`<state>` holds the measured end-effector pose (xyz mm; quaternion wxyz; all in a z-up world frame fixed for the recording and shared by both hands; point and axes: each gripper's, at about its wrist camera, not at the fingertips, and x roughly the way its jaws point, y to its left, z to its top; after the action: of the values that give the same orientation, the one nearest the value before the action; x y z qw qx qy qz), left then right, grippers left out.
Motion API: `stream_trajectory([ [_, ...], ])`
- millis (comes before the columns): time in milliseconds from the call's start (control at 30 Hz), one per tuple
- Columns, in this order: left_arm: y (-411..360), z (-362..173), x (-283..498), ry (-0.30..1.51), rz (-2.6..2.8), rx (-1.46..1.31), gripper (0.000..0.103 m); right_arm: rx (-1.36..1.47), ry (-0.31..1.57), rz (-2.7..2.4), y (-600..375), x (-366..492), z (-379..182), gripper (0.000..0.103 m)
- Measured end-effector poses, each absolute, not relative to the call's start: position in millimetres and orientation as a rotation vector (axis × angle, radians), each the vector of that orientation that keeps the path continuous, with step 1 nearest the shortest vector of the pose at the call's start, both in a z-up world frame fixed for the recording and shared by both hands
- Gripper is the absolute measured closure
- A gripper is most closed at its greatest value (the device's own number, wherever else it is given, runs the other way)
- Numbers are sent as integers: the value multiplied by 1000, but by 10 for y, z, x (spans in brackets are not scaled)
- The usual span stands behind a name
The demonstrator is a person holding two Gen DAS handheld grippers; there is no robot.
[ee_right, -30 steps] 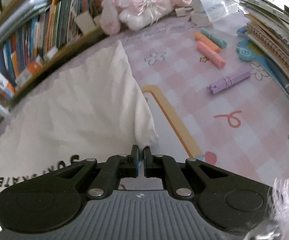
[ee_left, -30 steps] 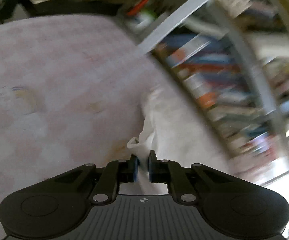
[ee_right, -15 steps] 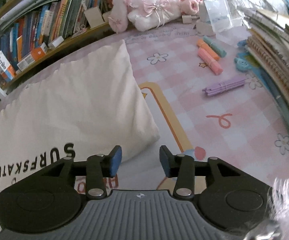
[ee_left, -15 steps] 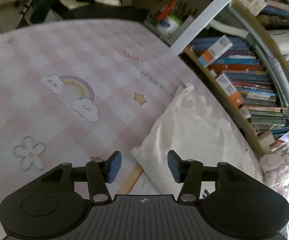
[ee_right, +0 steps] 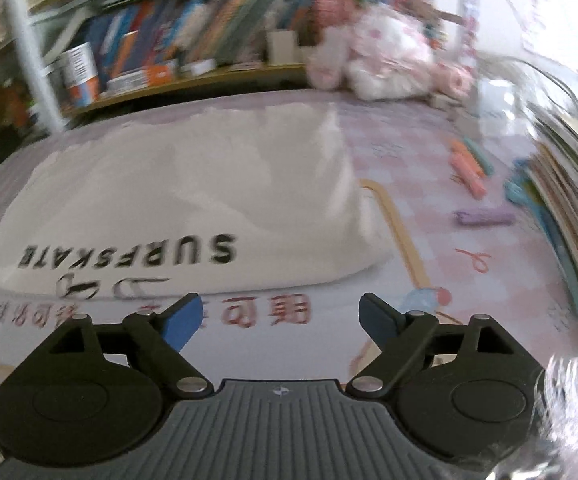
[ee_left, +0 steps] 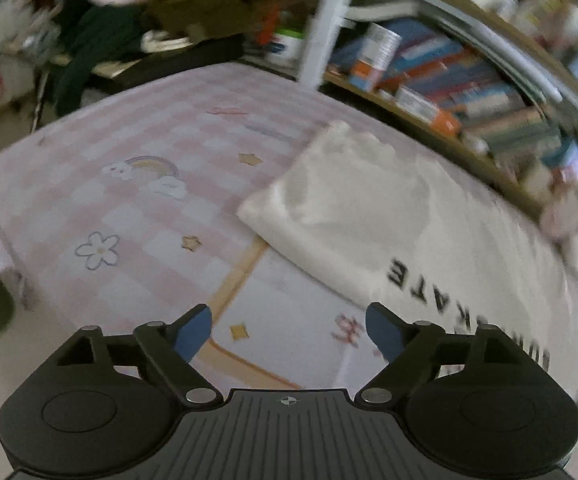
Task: Fold clothes
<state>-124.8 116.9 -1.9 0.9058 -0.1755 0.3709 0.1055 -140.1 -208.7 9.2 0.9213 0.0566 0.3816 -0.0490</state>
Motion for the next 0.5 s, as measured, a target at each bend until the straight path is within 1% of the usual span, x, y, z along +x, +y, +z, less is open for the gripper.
stream_trajectory([
  [100,1059,9,-1207,771,189,-277,16,71,769,-62,-1942,-1423,116,15],
  [267,883,56,-1137,777,140,-135,16,75,758,-86,-1843,-1415,132,14],
  [500,1082,53,-873,779,-15,-8,16,135,761,-169,-1560,-1302,114,13],
])
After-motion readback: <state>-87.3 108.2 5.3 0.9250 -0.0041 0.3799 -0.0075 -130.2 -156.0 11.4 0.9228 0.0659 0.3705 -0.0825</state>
